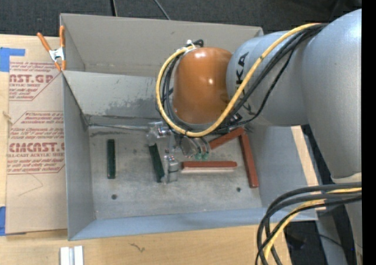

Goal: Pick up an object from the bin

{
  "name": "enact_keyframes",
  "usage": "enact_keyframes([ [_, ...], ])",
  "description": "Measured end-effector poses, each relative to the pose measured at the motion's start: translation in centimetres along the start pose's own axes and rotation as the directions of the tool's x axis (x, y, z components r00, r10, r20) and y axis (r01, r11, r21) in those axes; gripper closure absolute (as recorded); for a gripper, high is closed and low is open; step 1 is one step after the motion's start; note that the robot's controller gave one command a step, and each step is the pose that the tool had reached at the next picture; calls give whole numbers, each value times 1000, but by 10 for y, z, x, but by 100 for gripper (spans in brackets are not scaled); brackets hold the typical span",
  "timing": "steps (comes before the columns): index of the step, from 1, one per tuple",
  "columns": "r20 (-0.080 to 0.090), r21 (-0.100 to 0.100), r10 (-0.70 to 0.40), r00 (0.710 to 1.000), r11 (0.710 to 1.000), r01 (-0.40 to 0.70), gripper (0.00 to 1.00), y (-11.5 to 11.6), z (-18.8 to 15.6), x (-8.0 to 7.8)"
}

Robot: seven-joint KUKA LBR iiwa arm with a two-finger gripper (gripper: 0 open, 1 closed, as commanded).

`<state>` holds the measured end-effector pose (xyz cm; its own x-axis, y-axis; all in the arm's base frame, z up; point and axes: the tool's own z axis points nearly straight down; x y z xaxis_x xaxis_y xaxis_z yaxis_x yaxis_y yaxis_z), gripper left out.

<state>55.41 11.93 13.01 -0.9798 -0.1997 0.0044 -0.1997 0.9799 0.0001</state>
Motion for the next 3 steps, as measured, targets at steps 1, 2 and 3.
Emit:
enact_keyframes([
  [1,9,5,-450,893,893,450,0,-31,-46,-13],
  [2,6,1,-710,704,704,710,0,-45,62,19],
  [3,10,5,-709,705,705,709,100,-45,58,17],
])
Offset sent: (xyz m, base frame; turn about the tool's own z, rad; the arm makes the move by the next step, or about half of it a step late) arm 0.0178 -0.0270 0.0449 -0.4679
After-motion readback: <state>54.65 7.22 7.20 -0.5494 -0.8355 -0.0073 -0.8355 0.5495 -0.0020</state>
